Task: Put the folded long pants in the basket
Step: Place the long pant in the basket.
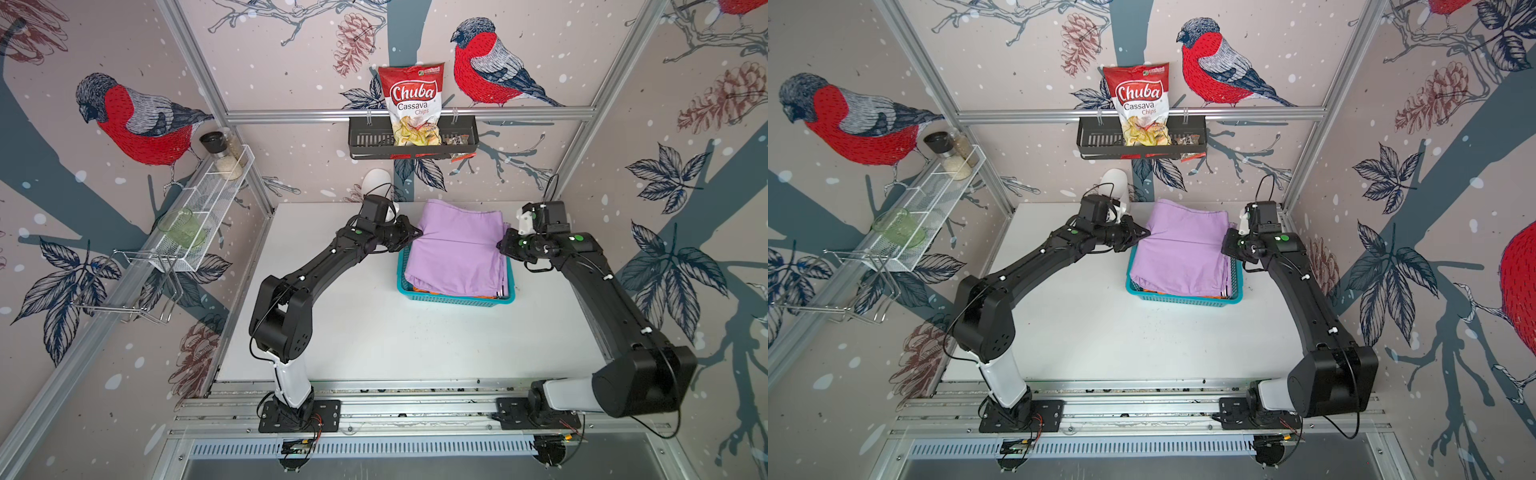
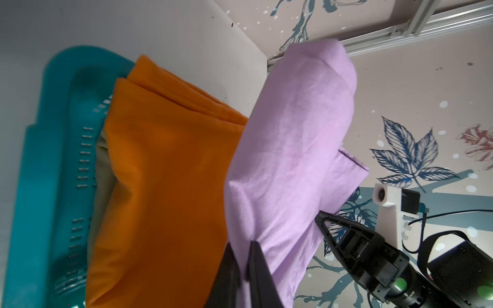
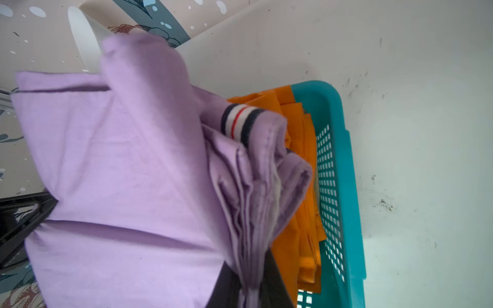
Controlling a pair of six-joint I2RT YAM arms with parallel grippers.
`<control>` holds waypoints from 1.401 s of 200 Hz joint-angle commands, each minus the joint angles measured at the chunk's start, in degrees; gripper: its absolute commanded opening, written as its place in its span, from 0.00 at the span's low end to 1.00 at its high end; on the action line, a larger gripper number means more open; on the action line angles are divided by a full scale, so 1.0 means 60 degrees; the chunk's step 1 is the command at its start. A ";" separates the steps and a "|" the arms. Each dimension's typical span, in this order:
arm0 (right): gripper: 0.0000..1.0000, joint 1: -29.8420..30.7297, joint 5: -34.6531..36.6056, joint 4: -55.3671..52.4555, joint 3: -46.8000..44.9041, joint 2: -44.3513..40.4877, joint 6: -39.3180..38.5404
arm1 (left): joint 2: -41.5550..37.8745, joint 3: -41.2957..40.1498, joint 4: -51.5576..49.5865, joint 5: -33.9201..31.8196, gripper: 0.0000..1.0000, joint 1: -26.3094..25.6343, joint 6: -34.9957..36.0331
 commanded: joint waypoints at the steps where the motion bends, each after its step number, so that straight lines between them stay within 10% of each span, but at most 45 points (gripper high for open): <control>1: 0.00 -0.0362 0.0088 0.0823 -0.0436 0.0133 -0.0105 | 0.0185 -0.0032 -0.0053 -0.0762 0.00 0.0026 0.0206; 126: 0.02 -0.0320 0.1054 0.3151 -0.2477 0.2021 0.0146 | 0.1596 -0.1157 0.0191 -0.1562 0.00 0.0019 0.0995; 162: 0.46 0.0001 0.1991 0.2916 -0.2161 0.1574 -0.0094 | 0.1473 -0.0593 -0.0209 -0.1602 0.00 0.0022 0.1287; 184: 0.76 0.0113 0.2552 0.2717 -0.1768 0.1092 -0.0288 | 0.1228 0.0067 -0.0826 -0.1866 0.52 0.0018 0.1807; 192: 0.86 0.0121 0.2706 0.2697 -0.1661 0.0912 -0.0361 | 0.1135 0.0335 -0.1042 -0.1932 0.95 0.0025 0.2087; 239: 0.97 0.0117 0.4099 0.3801 -0.2326 -0.0043 -0.1120 | 0.0417 0.1545 -0.2145 -0.2651 0.98 0.0050 0.3768; 280: 0.97 0.0099 0.3773 0.7932 -0.5920 -0.2006 -0.2503 | -0.2359 -0.1448 -0.0195 -0.4625 0.98 0.0404 0.5915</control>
